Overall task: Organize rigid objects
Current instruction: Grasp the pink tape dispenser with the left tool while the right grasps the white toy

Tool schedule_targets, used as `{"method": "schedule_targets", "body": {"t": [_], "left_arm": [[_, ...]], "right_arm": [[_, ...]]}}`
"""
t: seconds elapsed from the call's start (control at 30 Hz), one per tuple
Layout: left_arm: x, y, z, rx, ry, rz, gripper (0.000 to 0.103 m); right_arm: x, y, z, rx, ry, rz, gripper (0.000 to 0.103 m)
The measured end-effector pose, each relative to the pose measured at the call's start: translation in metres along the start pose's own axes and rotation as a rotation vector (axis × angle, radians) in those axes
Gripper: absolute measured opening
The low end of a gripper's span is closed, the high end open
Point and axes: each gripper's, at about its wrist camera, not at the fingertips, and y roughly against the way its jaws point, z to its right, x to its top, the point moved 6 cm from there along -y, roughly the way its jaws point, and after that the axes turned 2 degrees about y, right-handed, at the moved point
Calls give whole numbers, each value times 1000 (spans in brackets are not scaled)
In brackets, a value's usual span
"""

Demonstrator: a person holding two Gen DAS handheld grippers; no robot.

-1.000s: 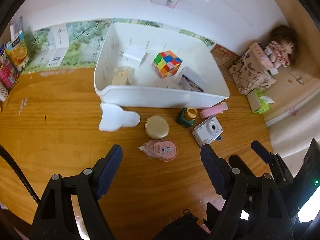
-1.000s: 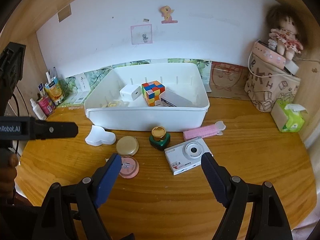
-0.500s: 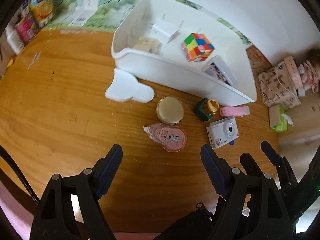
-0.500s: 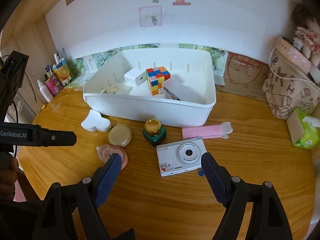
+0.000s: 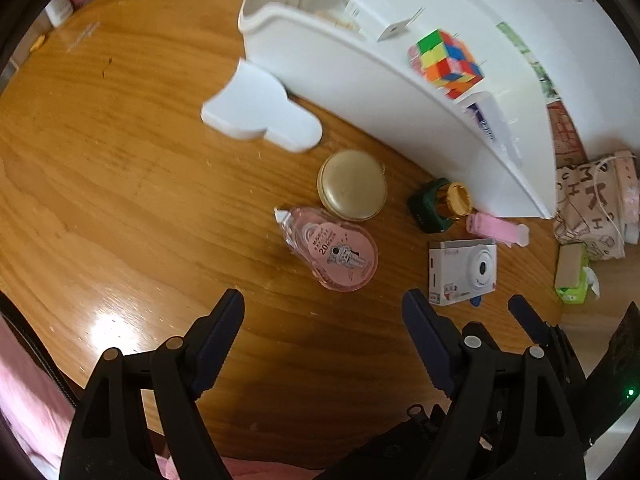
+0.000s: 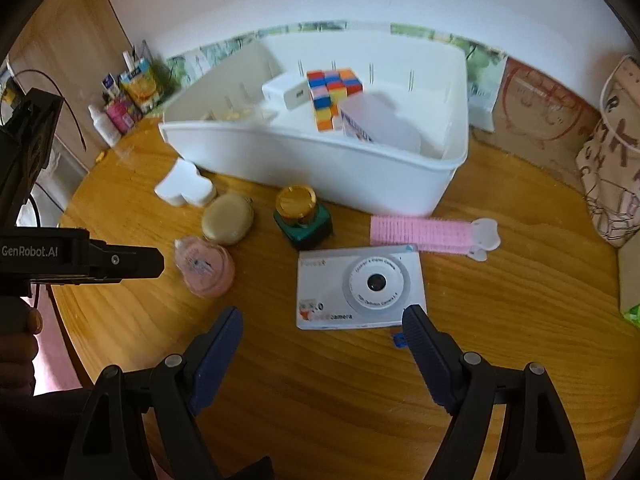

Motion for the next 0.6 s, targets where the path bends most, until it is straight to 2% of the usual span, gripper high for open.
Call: {"method": "schedule_targets", "body": {"t": [0.33, 0.6], "left_arm": [[9, -39, 0, 55, 109, -90, 84], [17, -55, 13, 82, 107, -116, 84]], "right_arm": [[-3, -27, 9, 15, 57, -92, 82], [5, -29, 13, -19, 96, -58, 82]]}}
